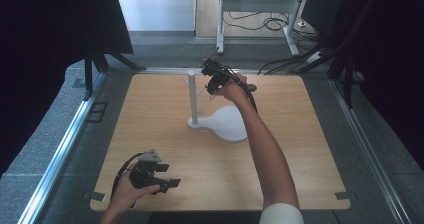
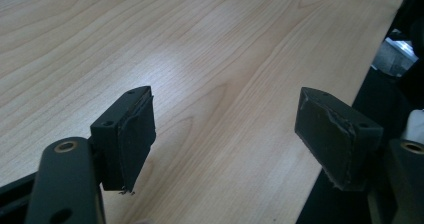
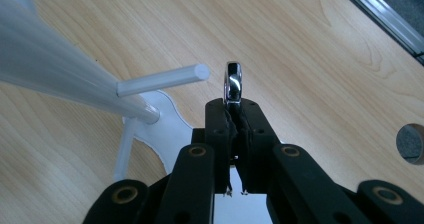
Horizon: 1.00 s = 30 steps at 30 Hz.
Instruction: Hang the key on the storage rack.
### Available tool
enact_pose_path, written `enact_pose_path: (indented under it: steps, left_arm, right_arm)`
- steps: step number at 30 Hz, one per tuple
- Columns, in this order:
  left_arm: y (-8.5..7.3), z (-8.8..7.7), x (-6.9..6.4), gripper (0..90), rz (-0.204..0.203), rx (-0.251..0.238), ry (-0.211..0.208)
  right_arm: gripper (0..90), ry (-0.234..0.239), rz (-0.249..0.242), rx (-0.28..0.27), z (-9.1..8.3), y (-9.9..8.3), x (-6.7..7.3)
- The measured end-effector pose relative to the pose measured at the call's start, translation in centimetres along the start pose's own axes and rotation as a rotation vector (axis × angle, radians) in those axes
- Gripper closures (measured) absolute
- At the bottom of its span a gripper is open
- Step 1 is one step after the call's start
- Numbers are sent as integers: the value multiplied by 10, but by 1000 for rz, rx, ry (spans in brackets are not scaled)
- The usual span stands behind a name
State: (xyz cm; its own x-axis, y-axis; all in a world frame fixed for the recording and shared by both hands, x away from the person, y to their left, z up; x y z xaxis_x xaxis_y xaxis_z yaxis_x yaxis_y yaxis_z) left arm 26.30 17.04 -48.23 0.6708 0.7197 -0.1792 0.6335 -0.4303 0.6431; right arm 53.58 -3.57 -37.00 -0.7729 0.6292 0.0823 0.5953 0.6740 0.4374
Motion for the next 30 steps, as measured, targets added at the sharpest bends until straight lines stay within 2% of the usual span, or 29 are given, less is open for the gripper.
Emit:
enact_pose_path:
  steps: [4,23,30]
  left_arm:
    - [2,-5,-2,245,5,-22,-2]
    - [1,-2,-2,245,5,-10,4]
    - [1,-2,-2,245,6,-10,5]
  right_arm:
    - [845,-3,-13,-7,-1,3,2]
    - [844,-14,-43,3,-2,4,16]
    - [841,-3,-59,0,0,3,22]
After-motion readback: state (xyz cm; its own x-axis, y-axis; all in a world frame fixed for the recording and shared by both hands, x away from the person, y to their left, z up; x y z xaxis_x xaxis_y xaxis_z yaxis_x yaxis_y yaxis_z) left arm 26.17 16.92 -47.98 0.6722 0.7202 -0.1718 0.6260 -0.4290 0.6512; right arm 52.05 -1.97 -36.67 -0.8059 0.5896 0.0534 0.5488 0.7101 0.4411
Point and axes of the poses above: each handheld gripper's, and its own axes: z roughly forward along the jaws, y roughly out of its top, x roughly to its left, the point moved 2 cm from there along z, roughly forward along the jaws, and after that the axes turned 9 degrees about y, right-handed, at the moved point
